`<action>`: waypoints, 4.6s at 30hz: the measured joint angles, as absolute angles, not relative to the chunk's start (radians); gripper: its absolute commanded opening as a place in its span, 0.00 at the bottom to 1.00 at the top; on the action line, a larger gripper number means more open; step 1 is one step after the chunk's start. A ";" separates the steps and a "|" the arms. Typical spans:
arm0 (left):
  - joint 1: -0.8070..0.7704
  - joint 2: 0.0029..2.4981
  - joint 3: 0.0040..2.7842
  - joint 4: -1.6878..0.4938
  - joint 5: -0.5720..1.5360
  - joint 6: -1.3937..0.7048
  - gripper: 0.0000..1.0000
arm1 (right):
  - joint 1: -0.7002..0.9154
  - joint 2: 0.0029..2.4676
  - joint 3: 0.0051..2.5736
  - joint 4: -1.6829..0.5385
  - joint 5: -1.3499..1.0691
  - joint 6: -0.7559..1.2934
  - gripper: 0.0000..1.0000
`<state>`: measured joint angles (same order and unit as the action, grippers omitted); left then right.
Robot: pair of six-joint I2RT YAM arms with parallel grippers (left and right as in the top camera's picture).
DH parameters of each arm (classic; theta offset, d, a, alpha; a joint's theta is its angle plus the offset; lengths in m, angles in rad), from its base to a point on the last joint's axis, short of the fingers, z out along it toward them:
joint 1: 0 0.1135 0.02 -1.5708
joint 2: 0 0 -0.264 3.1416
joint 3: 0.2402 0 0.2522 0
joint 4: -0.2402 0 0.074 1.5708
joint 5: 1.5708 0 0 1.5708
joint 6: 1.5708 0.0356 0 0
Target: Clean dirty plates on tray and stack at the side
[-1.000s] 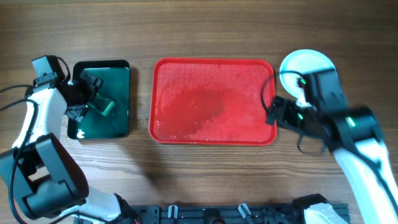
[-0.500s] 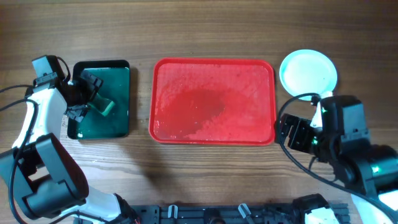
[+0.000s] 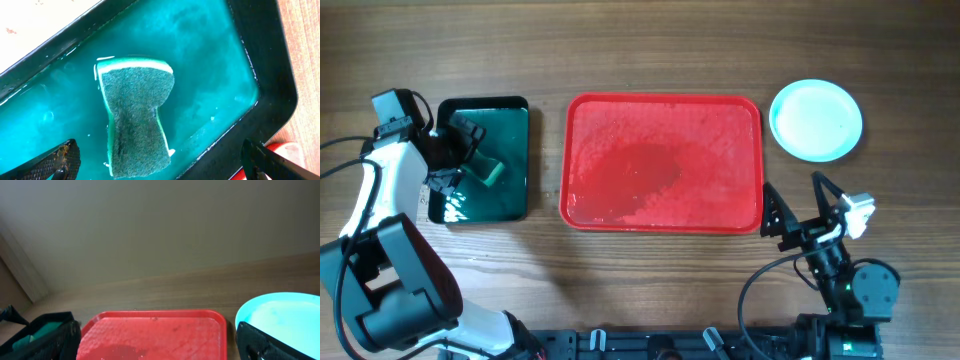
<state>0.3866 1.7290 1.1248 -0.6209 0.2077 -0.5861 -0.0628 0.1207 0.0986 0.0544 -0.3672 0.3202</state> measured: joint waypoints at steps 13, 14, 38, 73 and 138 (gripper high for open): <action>0.387 1.729 1.125 -0.621 0.208 -0.586 1.00 | -0.063 0.019 0.007 0.011 -0.223 0.108 1.00; 0.387 1.729 1.125 -0.621 0.208 -0.586 1.00 | -0.063 0.019 0.007 0.011 -0.220 0.107 1.00; 0.387 1.702 1.125 -0.632 0.207 -0.586 1.00 | -0.063 0.019 0.007 0.012 -0.220 0.107 1.00; 0.006 0.015 0.012 0.120 0.121 -0.150 1.00 | -0.065 0.013 0.007 0.012 -0.220 0.108 1.00; 0.006 0.014 0.008 -0.069 0.019 0.052 1.00 | -0.065 0.013 0.007 0.012 -0.220 0.107 1.00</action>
